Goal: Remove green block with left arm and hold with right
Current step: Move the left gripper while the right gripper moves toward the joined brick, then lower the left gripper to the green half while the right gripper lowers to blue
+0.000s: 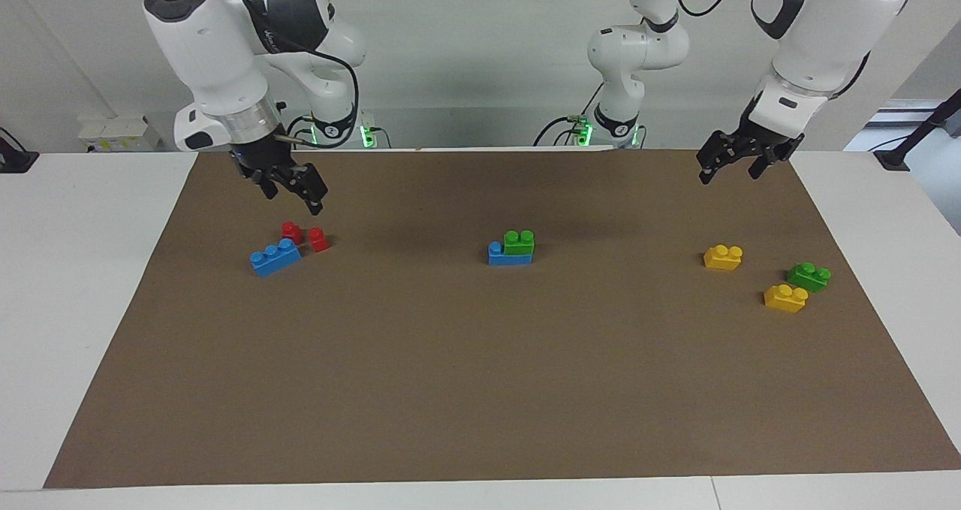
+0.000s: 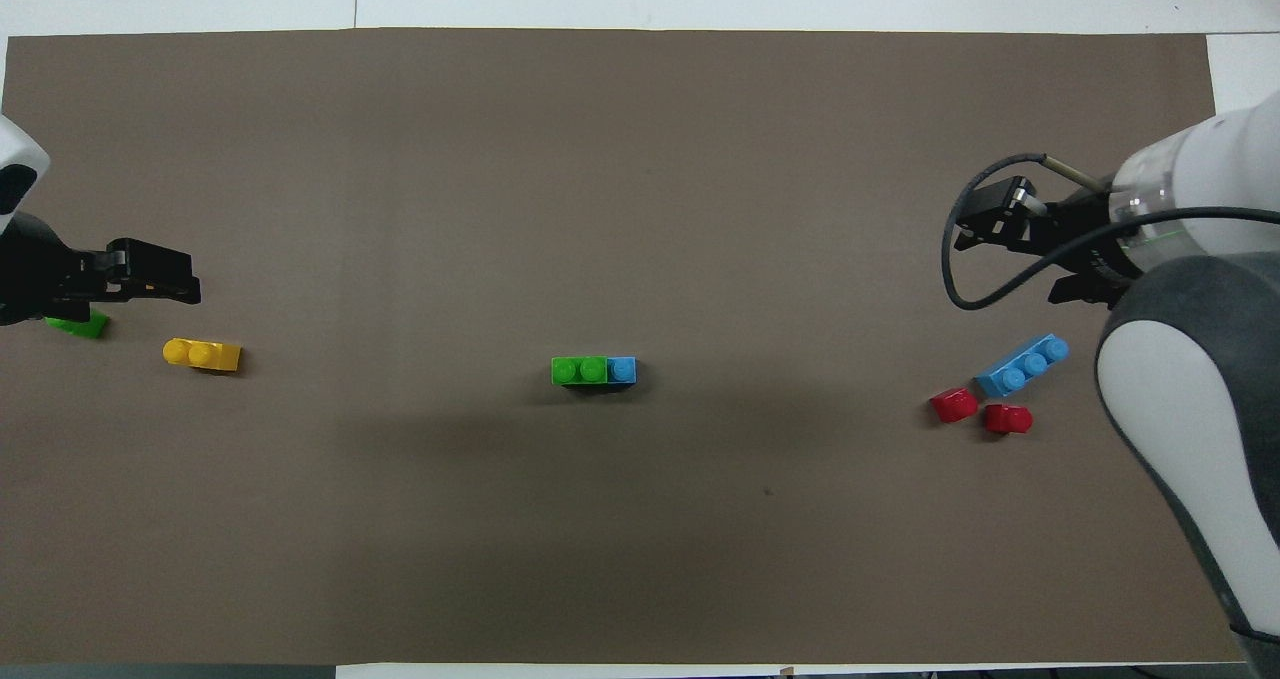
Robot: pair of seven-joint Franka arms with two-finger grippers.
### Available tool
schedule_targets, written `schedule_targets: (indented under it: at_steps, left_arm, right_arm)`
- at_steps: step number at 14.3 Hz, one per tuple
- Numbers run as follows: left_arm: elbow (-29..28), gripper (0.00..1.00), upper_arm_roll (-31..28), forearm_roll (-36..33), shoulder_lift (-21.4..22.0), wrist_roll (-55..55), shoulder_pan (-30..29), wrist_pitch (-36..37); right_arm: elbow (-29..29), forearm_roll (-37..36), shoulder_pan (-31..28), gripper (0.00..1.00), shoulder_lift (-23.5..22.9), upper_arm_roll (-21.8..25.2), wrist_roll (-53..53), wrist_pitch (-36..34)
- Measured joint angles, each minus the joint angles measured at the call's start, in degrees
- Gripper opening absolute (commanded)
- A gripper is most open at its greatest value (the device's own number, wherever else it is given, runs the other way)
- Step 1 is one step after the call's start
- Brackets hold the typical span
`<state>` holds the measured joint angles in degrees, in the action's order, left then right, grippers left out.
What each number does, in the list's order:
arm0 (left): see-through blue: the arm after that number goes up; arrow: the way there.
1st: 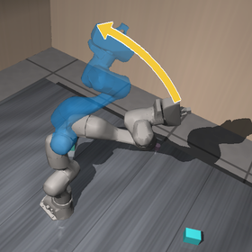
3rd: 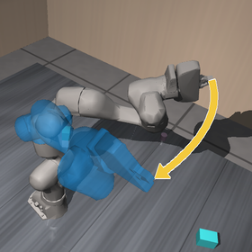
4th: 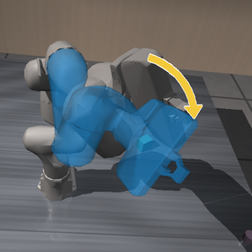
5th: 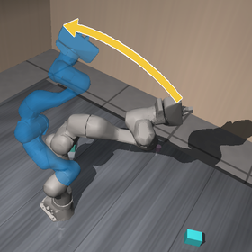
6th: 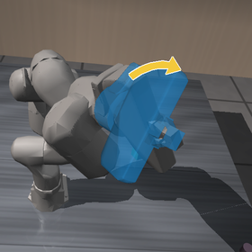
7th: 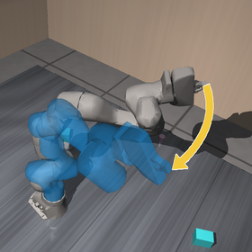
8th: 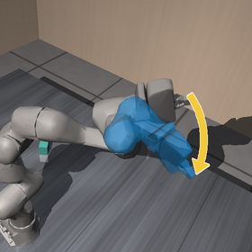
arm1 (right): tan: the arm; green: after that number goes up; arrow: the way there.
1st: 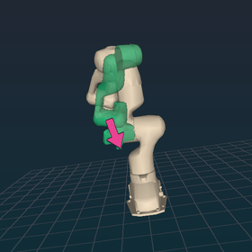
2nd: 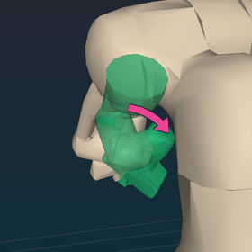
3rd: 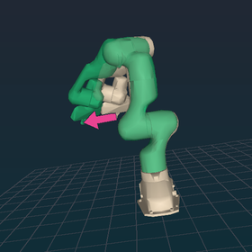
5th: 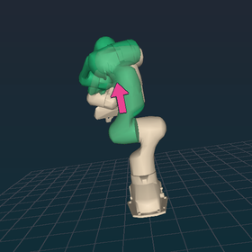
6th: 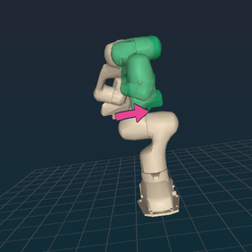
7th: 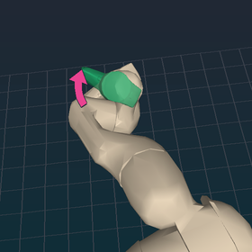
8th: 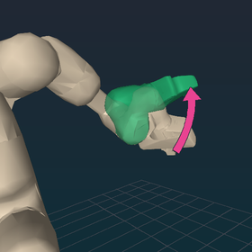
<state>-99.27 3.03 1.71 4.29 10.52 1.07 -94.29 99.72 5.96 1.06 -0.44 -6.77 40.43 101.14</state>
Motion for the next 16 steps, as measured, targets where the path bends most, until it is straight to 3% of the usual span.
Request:
schedule_targets:
  at_steps: [6, 11, 16]
  left_arm:
    - [-4.01, 1.00, 1.24, 0.00, 0.72, 27.40, 6.26, -2.97]
    - [-6.97, 1.00, 1.43, 0.02, 2.04, 53.24, 13.14, -7.16]
    - [-10.72, 1.00, 1.54, 0.02, 2.24, 81.75, 20.31, -14.67]
  right_arm:
    - [2.29, 10.35, 4.50, 1.00, -4.68, -0.12, 25.80, 7.23]
    - [8.87, 17.45, 10.13, 1.00, -6.78, -0.18, 35.17, 17.41]
    - [16.21, 24.92, 14.67, 0.99, -7.82, -0.17, 37.65, 25.68]
